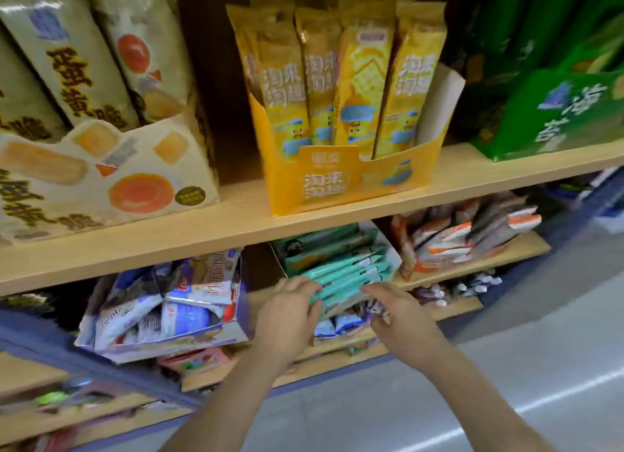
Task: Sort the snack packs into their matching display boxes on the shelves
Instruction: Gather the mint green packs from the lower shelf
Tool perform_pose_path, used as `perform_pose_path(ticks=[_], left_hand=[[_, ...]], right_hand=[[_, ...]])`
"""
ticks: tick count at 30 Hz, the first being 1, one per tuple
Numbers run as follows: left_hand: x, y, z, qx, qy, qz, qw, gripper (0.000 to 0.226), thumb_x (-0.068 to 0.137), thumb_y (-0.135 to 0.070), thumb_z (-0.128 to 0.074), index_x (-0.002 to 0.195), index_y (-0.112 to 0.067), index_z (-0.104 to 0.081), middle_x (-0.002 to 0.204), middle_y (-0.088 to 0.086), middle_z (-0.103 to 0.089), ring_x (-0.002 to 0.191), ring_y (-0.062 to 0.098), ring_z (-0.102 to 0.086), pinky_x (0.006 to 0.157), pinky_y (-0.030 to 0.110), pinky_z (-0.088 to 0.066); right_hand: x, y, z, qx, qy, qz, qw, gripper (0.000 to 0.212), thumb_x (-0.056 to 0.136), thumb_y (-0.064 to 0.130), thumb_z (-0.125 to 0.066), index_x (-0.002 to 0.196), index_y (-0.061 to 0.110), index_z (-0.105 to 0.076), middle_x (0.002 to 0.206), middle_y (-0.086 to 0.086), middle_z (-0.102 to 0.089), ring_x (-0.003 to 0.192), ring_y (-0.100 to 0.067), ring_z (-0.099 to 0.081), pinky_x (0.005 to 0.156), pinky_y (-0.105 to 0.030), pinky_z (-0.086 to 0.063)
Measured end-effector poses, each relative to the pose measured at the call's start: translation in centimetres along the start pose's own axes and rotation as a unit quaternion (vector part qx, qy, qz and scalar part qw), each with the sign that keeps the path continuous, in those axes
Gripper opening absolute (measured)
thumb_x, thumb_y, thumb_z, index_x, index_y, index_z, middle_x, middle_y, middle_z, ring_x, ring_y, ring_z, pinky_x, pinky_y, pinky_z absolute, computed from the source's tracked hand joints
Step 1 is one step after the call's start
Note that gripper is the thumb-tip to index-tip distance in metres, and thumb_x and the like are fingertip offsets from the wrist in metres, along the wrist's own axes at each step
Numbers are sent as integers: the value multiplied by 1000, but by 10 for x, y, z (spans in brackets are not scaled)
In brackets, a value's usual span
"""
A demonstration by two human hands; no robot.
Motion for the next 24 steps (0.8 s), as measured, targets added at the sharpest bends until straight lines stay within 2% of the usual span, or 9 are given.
perform_pose_path(ticks=[3, 6, 9, 13, 16, 18, 19, 21, 24], left_hand=[[23, -5, -24, 69, 69, 7, 995, 41, 97, -53, -47, 130, -31, -57, 132, -10, -55, 124, 15, -45, 95, 30, -43], [22, -2, -36, 149, 102, 2, 984, 37, 98, -56, -43, 109, -27, -64, 112, -7, -62, 114, 16, -51, 89, 30, -41], [8, -3, -39, 166, 76, -14, 983, 33, 99, -47, -41, 95, -27, -67, 96, -10, -64, 99, 13, -57, 90, 29, -38], [-14, -17, -45, 149, 45, -39, 987, 44, 87, -50, -37, 63, -27, -65, 62, -12, -61, 65, 11, -62, 73, 33, -45], [-15, -28, -31, 90, -14, -36, 995, 43, 92, -53, -34, 75, -31, -66, 76, -15, -66, 79, 10, -62, 80, 35, -32], [1, -36, -10, 102, -87, -35, 990, 30, 91, -51, -44, 100, -36, -69, 102, -16, -69, 96, 12, -63, 88, 35, -29], [13, -36, -5, 127, -79, -19, 989, 34, 93, -50, -47, 118, -34, -63, 117, -13, -66, 107, 14, -61, 96, 36, -29], [34, -25, -13, 165, 33, 39, 985, 52, 97, -51, -45, 143, -27, -40, 137, -4, -55, 124, 19, -52, 109, 41, -26], [42, -19, -32, 208, 142, 57, 966, 56, 98, -49, -43, 146, -23, -30, 140, 0, -50, 125, 21, -52, 113, 44, -22]], right_hand=[[21, -12, -10, -82, -12, 43, 996, 56, 95, 14, -55, 147, 27, -42, 157, 3, -31, 141, -24, -27, 110, -38, -39], [37, -20, -17, -125, -50, 71, 988, 53, 73, 6, -76, 121, 24, -65, 134, -2, -57, 126, -30, -44, 88, -51, -54], [39, -28, -16, -117, -115, 75, 984, 24, 64, 8, -86, 82, 17, -72, 97, -2, -66, 108, -29, -51, 73, -46, -56], [17, -37, -10, -93, -170, 55, 980, 20, 63, 9, -88, 76, 15, -74, 99, -5, -64, 110, -30, -50, 71, -45, -54], [-2, -45, -10, -72, -204, -4, 976, 20, 68, 6, -84, 83, 16, -75, 116, -14, -60, 116, -37, -46, 81, -52, -52], [-8, -47, -9, -55, -225, -38, 972, 22, 70, 5, -83, 88, 16, -76, 121, -17, -56, 114, -39, -44, 83, -53, -51], [-8, -48, -8, -51, -232, -53, 970, 23, 70, 5, -82, 90, 15, -76, 121, -17, -56, 113, -38, -43, 83, -52, -50], [-7, -52, -9, -42, -234, -79, 968, 23, 72, 4, -80, 93, 15, -76, 117, -16, -55, 107, -37, -45, 82, -48, -50], [2, -51, -8, 23, -192, -120, 974, 22, 86, 4, -65, 102, 16, -72, 110, -10, -57, 94, -35, -57, 68, -35, -47]])
Point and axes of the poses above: each hand's wrist, its own x-axis towards the middle knuckle, its own z-axis out of the back of the hand, y = z × x, the point moved 6 cm from there along x, towards the middle knuckle
